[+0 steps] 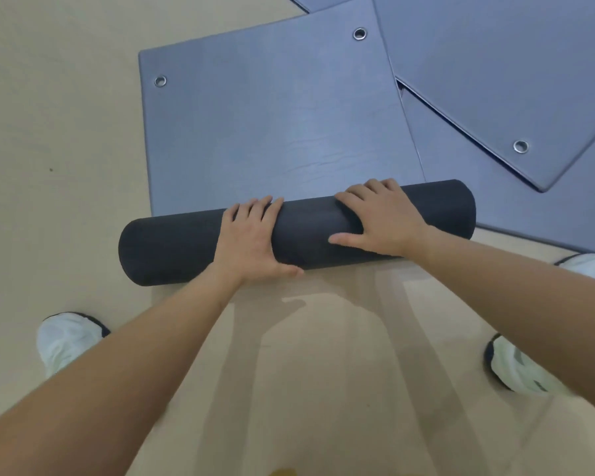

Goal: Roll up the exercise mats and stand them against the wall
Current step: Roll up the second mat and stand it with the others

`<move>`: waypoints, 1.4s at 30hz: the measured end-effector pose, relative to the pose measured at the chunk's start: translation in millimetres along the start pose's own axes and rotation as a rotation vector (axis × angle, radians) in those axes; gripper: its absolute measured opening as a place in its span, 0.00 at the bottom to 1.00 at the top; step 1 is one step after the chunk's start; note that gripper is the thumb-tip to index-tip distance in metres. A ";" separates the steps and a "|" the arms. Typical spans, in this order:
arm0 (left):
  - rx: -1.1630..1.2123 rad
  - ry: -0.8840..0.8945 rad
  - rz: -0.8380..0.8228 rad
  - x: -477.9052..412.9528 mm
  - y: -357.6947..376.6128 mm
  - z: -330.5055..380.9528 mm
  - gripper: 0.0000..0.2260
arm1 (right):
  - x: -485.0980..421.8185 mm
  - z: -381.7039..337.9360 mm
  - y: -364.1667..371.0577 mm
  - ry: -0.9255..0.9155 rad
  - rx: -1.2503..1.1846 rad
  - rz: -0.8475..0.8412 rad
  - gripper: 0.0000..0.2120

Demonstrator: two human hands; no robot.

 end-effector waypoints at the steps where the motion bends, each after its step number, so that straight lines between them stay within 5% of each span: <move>1: -0.008 0.020 -0.032 -8.3 0.2 -3.8 0.62 | 3.7 -1.1 5.7 -0.022 0.031 -0.022 0.51; 7: 0.011 0.088 -0.171 -32.9 3.7 -10.1 0.64 | -2.8 3.3 20.0 -0.016 0.122 -0.113 0.65; 17: 0.075 0.077 -0.160 -28.6 -12.1 -4.5 0.50 | -5.1 -6.8 3.6 -0.069 0.032 -0.061 0.53; 33: 0.184 0.199 -0.478 161.4 52.6 81.4 0.51 | 190.8 -98.3 68.4 -0.055 -0.212 -0.467 0.50; 36: 0.169 0.206 -0.425 165.8 55.3 82.2 0.52 | 195.9 -97.9 73.4 -0.038 -0.235 -0.466 0.50; 42: 0.064 0.236 -0.005 204.0 29.4 76.3 0.44 | 169.0 -75.8 84.2 0.072 -0.429 -0.623 0.50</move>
Point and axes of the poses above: each hand's wrist, its own x-axis away from the middle knuckle, its own y-axis out of the palm, z = x × y, the point moved 10 cm from there along -x, towards the middle knuckle, and after that the axes turned 5 degrees about z, right-handed, at the moved point
